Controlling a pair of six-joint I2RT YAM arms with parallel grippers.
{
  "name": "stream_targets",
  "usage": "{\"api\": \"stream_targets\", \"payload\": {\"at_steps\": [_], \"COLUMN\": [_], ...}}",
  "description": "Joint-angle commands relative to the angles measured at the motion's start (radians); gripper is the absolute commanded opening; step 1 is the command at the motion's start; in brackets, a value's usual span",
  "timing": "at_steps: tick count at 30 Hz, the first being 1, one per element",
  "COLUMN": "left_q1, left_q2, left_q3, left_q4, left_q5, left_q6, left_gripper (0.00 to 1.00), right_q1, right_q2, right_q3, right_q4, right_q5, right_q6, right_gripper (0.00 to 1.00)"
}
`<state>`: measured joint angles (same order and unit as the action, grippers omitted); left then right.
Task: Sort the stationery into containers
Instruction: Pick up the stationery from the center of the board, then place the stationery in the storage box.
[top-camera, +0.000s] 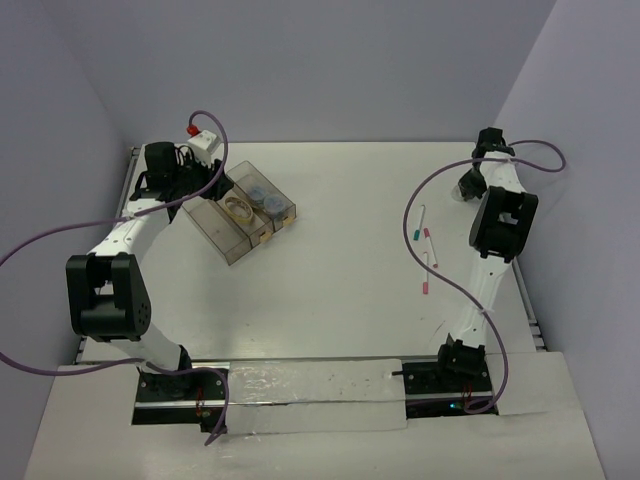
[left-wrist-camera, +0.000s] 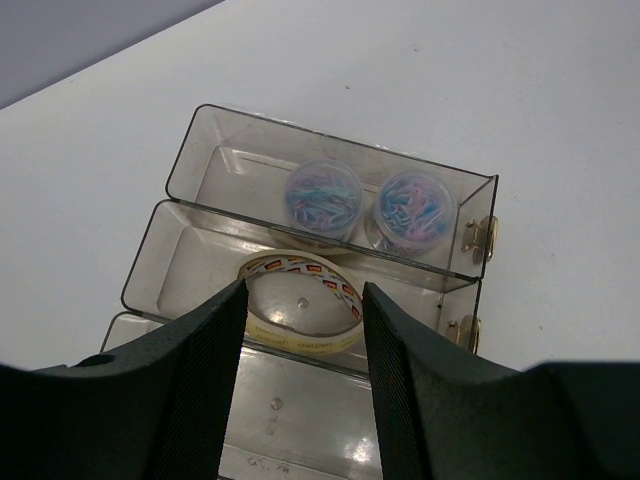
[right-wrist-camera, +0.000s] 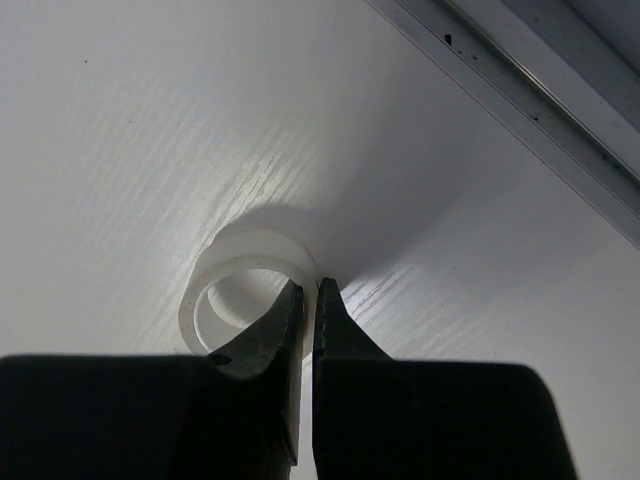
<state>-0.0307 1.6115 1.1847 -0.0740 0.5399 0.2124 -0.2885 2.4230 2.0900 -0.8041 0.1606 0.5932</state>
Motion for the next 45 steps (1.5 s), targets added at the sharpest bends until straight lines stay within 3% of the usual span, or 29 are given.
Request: {"api": "stream_targets", "payload": {"at_steps": [1, 4, 9, 11, 15, 19, 27, 34, 45], "left_q1": [-0.002, -0.010, -0.046, -0.050, -0.055, -0.065, -0.092, -0.174, -0.206], "left_q2": [-0.029, -0.059, -0.139, -0.171, -0.204, -0.227, -0.240, -0.222, -0.211], "left_q3": [0.027, 0.045, 0.078, 0.091, 0.119, 0.153, 0.084, 0.046, 0.027], "left_q4": [-0.016, -0.042, -0.086, -0.120, -0.158, -0.211, -0.215, -0.184, -0.205], "left_q5": [0.030, 0.056, 0.124, 0.160, 0.211, 0.245, 0.241, 0.152, 0.074], "left_q6": [-0.023, -0.030, -0.045, -0.052, -0.123, -0.154, -0.165, -0.168, -0.152], "left_gripper": [0.56, 0.56, 0.57, 0.57, 0.57, 0.59, 0.64, 0.62, 0.61], "right_q1": [0.050, 0.155, 0.496, 0.663, 0.873, 1.021, 1.139, 1.144, 1.132], "right_q2": [-0.183, -0.407, -0.675, -0.685, -0.595, -0.520, -0.449, -0.430, -0.445], "right_q3": [-0.161, -0.302, -0.414, -0.403, -0.276, -0.196, -0.104, -0.090, -0.096], "right_q4": [0.130, 0.235, 0.338, 0.329, 0.209, 0.182, 0.146, 0.136, 0.152], "right_q5": [-0.006, 0.037, 0.123, 0.164, 0.265, 0.177, 0.173, 0.146, 0.080], "right_q6": [-0.065, -0.085, -0.095, -0.128, -0.132, -0.097, -0.054, -0.015, 0.028], "right_gripper": [0.00, 0.00, 0.00, 0.00, 0.00, 0.00, 0.00, 0.00, 0.00]}}
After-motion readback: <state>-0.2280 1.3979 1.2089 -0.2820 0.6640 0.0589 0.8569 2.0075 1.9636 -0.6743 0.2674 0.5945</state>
